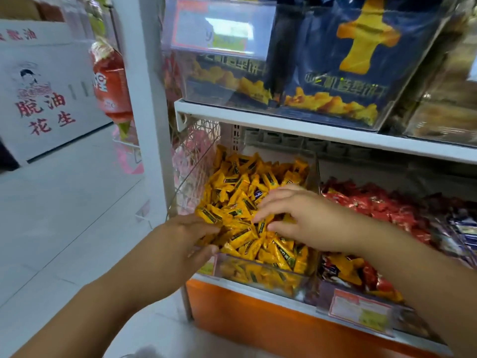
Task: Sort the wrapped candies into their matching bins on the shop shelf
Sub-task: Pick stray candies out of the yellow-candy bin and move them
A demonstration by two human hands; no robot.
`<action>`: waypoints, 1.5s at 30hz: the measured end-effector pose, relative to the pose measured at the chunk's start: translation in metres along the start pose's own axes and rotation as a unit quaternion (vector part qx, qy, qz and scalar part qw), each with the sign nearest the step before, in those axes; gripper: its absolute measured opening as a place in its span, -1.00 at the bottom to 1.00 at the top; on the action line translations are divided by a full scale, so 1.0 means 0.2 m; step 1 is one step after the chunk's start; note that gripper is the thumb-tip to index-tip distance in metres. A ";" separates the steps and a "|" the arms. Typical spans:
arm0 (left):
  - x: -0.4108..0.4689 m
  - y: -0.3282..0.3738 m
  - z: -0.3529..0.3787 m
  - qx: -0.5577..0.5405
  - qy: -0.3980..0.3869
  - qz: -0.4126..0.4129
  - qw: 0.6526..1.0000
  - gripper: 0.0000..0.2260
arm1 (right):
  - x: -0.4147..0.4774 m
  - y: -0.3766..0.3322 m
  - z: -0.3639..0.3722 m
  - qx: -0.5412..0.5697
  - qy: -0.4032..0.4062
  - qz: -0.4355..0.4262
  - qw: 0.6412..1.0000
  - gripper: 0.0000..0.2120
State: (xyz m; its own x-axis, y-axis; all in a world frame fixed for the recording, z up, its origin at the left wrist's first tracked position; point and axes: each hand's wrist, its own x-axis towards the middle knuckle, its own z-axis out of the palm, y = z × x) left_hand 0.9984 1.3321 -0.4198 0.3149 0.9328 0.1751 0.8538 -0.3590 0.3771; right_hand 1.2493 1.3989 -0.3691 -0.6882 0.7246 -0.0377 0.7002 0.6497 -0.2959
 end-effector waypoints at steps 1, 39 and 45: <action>-0.03 -0.02 -0.01 0.005 0.002 -0.006 1.000 -0.69 | 0.08 -0.04 0.04 -0.013 -0.045 -0.028 0.998 -0.68; -0.25 -0.21 -0.08 -0.017 0.032 -0.041 0.999 -0.66 | 0.66 -0.12 0.17 -0.135 -0.009 -0.132 0.982 -0.72; -0.25 -0.22 -0.07 -0.033 0.040 -0.051 0.997 -0.66 | 0.71 -0.22 0.34 -0.019 -0.193 -0.138 0.971 -0.62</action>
State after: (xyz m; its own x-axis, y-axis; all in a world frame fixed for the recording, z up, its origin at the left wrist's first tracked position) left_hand 0.9379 1.3002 -0.4320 0.1906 0.9602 0.2044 0.8496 -0.2656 0.4557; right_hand 1.1088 1.4576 -0.4257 -0.8651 0.3869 -0.3192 0.4812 0.8196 -0.3109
